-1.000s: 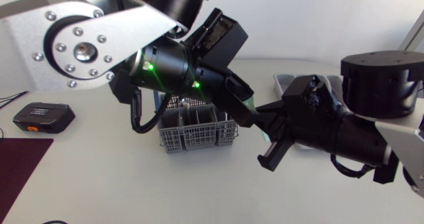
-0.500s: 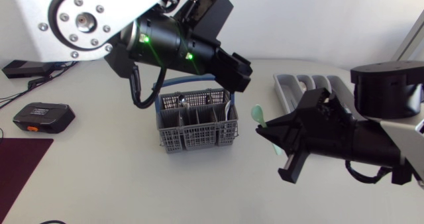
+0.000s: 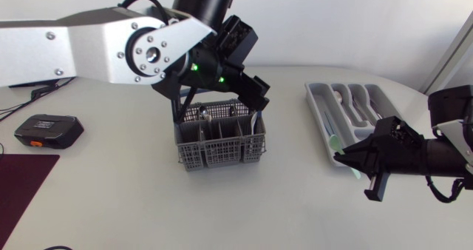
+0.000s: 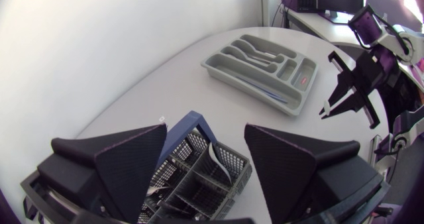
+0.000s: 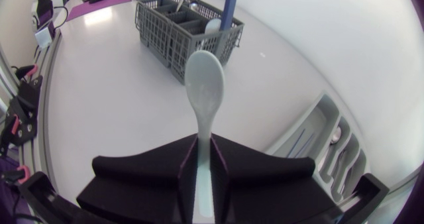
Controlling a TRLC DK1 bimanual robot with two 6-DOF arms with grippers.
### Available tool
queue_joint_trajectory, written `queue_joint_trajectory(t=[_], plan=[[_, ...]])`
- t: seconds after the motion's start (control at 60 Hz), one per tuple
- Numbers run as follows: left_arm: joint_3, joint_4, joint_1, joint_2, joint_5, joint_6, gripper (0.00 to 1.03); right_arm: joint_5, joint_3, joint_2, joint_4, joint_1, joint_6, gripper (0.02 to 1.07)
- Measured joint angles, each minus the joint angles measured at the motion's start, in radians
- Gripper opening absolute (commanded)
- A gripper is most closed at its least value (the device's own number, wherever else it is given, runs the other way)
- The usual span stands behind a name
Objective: Unload the cutlery basket into the drawer organizer.
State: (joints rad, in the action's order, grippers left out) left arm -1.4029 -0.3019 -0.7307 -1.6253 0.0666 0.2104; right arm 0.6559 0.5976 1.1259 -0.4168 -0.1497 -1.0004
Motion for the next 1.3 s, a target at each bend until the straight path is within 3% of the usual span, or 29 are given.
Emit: queue_joint_trajectory(t=[0.3,0.567,0.833,1.033,1.3], plan=[[0.000,0.040,-0.011,-0.078,0.052,0.027,0.82,0.017,0.234,0.335,-0.084,-0.256,-0.392,0.12],[0.000,0.085,-0.012,-0.117,0.090,0.039,0.82,-0.092,0.423,0.573,-0.146,-0.365,-0.713,0.12],[-0.006,0.121,-0.012,-0.148,0.125,0.056,0.82,-0.183,0.488,0.684,-0.124,-0.383,-0.845,0.12],[-0.006,0.120,-0.012,-0.150,0.160,0.076,0.82,-0.254,0.489,0.725,-0.026,-0.383,-0.918,0.13],[0.008,0.128,-0.023,-0.151,0.211,0.105,0.82,-0.265,0.481,0.734,0.058,-0.389,-0.934,0.47]])
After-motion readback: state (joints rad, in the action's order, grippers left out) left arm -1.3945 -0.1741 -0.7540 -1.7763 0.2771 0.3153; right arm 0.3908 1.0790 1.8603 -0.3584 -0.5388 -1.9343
